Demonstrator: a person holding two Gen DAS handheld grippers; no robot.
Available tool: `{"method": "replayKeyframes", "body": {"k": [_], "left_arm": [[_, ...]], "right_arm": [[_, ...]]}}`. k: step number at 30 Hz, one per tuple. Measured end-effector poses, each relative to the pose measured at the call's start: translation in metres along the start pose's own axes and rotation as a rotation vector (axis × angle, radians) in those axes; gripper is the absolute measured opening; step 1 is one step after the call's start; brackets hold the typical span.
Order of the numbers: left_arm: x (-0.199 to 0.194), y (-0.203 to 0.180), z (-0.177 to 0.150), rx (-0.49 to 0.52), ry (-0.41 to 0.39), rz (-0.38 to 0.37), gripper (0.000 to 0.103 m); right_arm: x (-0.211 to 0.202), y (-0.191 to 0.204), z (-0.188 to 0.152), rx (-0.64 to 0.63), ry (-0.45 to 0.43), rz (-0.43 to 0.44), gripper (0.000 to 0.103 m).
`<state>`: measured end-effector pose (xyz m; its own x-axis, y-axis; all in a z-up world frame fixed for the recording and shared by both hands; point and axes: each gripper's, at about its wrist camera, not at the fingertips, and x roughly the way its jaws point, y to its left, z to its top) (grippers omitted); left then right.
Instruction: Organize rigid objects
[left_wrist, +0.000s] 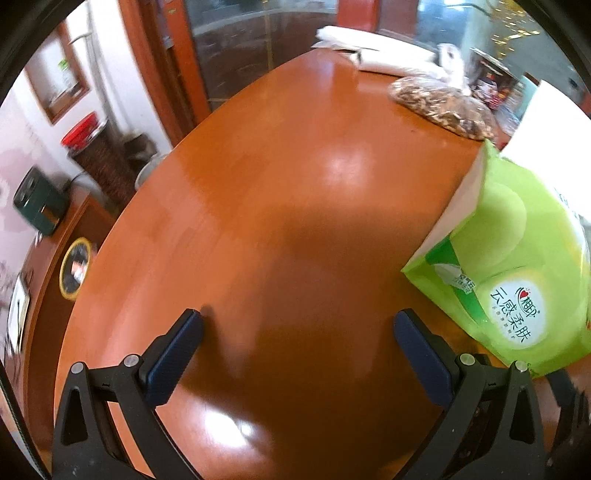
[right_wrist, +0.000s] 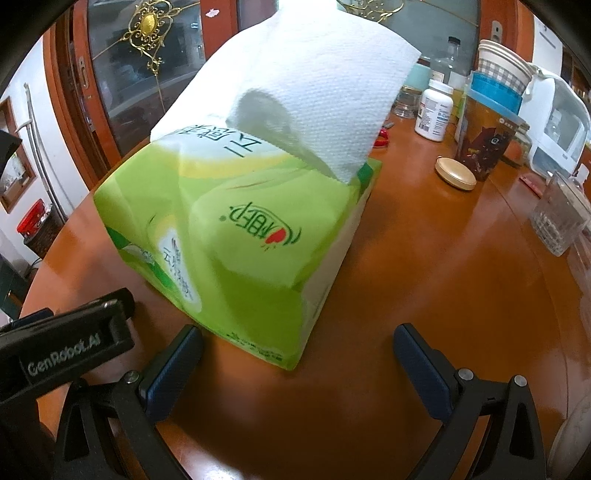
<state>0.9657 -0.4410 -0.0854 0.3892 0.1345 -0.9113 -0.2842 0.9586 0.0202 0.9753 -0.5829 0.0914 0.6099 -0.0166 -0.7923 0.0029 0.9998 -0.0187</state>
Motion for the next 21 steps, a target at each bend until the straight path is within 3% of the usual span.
{"method": "replayKeyframes", "body": {"k": [4, 8, 10, 15, 18, 20, 21], "left_arm": [[0.028, 0.007, -0.033, 0.046, 0.083, -0.028, 0.102], [0.019, 0.024, -0.073, 0.097, -0.01, 0.051, 0.102], [0.002, 0.046, -0.095, 0.076, -0.08, 0.1, 0.102], [-0.059, 0.122, -0.147, -0.112, -0.222, 0.121, 0.102], [-0.106, 0.17, -0.18, -0.261, -0.302, 0.127, 0.102], [-0.147, 0.203, -0.202, -0.359, -0.371, 0.18, 0.102], [-0.172, 0.22, -0.219, -0.407, -0.42, 0.242, 0.102]], "right_arm": [[-0.001, -0.001, -0.003, -0.026, 0.0, 0.022, 0.103], [-0.006, 0.006, -0.008, -0.128, 0.024, 0.117, 0.103], [-0.012, 0.009, -0.011, -0.142, 0.03, 0.152, 0.103], [-0.061, 0.023, -0.018, -0.189, -0.069, 0.246, 0.103], [-0.099, 0.039, -0.03, -0.262, -0.116, 0.358, 0.103], [-0.136, 0.055, -0.046, -0.336, -0.145, 0.483, 0.103], [-0.153, 0.063, -0.055, -0.37, -0.163, 0.529, 0.103]]}}
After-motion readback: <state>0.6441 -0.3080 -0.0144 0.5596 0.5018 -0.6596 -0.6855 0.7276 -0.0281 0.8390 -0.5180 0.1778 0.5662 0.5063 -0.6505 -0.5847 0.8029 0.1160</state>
